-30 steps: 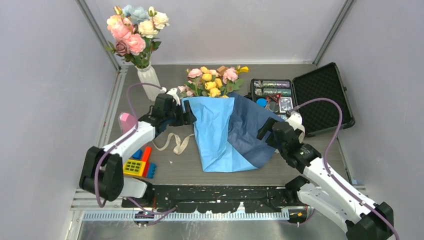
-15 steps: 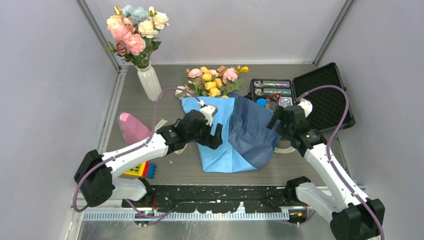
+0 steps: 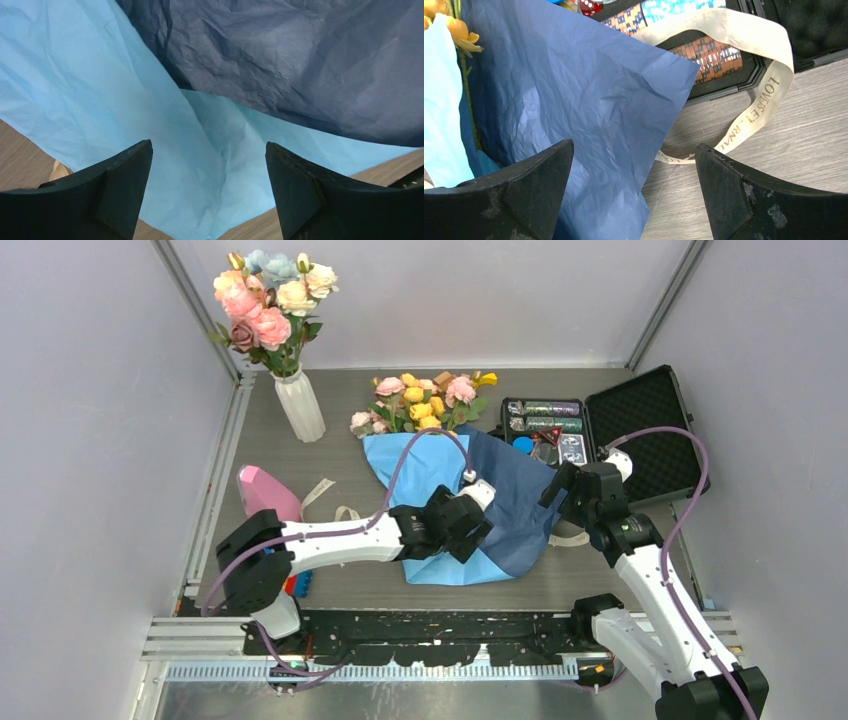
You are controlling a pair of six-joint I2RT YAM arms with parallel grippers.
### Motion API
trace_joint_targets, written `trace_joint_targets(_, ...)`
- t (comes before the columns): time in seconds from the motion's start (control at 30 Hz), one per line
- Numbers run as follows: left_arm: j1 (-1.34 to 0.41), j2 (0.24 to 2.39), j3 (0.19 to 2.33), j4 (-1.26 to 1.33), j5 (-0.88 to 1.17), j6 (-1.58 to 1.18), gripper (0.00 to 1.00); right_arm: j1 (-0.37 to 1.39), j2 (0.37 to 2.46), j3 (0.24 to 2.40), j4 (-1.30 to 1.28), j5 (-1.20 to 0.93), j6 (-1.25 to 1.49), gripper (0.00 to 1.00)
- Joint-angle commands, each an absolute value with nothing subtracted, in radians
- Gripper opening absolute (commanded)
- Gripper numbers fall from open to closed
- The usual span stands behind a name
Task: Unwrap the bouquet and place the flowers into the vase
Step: Unfold the wrapping paper at the center of the board.
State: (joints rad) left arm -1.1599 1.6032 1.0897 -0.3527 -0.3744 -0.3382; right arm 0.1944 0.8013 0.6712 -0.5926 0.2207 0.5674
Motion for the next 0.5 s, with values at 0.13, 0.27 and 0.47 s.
trace_joint_targets(0.13,-1.233,1.703,1.204,-0.462,-0.611,-0.276,0.62,0.190,0.776,0.675,-0.588,0.196,0.576,0.96)
trace_joint_targets(0.27,-1.240,1.711,1.209,-0.471,-0.628,-0.279,0.45,0.190,0.781,0.679,-0.589,0.195,0.574,0.95)
trace_joint_targets(0.47,-1.241,1.706,1.208,-0.477,-0.643,-0.281,0.30,0.190,0.772,0.682,-0.591,0.187,0.565,0.95)
